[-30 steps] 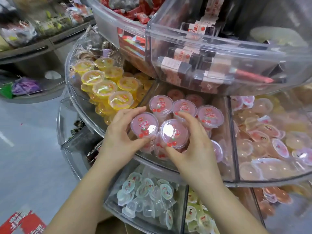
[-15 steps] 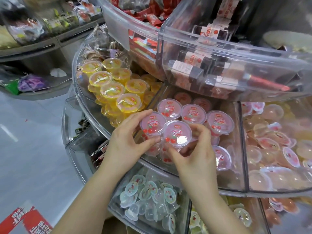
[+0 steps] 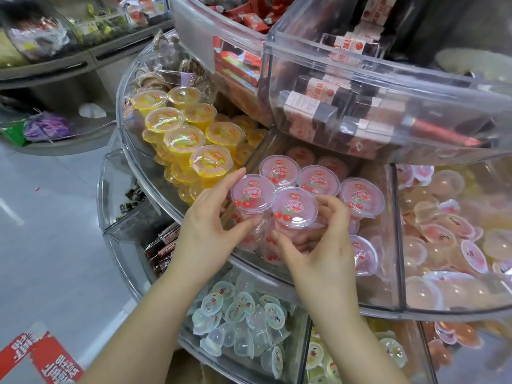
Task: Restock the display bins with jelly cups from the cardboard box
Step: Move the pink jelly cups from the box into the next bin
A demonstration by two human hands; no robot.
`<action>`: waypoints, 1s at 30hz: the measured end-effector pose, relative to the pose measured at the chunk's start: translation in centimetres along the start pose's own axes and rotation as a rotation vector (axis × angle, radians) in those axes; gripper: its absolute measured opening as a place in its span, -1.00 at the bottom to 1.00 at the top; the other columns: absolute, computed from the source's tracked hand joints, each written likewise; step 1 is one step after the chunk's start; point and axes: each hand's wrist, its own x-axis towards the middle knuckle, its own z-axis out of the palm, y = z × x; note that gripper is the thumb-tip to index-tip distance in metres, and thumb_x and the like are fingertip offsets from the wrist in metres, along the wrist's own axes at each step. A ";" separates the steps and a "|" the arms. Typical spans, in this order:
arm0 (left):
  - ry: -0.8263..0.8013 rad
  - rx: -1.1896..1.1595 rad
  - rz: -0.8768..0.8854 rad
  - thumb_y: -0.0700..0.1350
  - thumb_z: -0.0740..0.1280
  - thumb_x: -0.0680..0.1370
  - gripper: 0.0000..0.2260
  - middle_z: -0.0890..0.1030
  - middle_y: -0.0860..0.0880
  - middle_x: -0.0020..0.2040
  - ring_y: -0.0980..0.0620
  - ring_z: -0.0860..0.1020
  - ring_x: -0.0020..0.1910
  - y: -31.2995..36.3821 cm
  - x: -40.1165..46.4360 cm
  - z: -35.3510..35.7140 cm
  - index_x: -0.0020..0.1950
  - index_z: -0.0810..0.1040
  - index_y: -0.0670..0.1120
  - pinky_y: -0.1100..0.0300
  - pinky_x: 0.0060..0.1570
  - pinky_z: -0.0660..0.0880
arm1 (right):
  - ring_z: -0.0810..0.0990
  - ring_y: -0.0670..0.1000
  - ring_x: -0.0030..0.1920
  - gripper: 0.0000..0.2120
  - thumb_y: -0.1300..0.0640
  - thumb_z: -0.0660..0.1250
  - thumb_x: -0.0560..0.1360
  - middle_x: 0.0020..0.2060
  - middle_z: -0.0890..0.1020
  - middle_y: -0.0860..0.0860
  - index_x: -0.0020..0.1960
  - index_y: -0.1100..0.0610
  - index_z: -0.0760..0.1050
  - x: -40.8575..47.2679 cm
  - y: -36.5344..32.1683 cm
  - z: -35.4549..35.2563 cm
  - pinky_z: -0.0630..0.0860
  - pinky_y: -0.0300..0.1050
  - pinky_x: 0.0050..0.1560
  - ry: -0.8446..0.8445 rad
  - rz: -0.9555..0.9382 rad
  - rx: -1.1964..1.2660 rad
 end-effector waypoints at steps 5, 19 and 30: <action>0.098 -0.072 0.002 -0.16 0.48 0.38 -0.42 0.51 0.20 0.15 0.25 0.52 0.08 -0.6 -1.5 -0.8 0.27 0.37 0.28 0.45 0.07 0.43 | 0.48 -0.02 -0.30 -0.43 0.03 0.51 0.29 -0.20 0.45 0.03 0.05 -0.32 0.21 -1.9 -0.8 -1.3 0.44 -0.38 -0.31 0.008 0.028 0.055; 0.517 -0.199 -0.565 -0.34 0.36 0.48 -0.62 0.66 0.21 -0.17 0.24 0.60 -0.17 -14.7 -21.9 -9.4 -0.15 0.59 0.20 0.45 -0.10 0.48 | 0.46 -0.10 -0.35 -0.88 0.09 0.31 0.41 -0.28 0.51 -0.15 -0.09 -0.11 0.46 -15.3 -2.1 15.6 0.36 -0.37 -0.28 -0.956 -0.092 0.162; 0.180 -0.163 -1.195 -0.36 0.33 0.47 -0.78 0.55 -0.07 -0.12 -0.02 0.52 -0.09 -46.6 -44.4 1.0 0.05 0.53 -0.13 0.54 -0.14 0.37 | 0.55 0.10 0.09 -0.80 0.13 0.26 0.52 0.11 0.58 0.10 0.13 0.14 0.47 -32.1 31.6 39.8 0.45 -0.14 0.03 -1.680 0.017 -0.766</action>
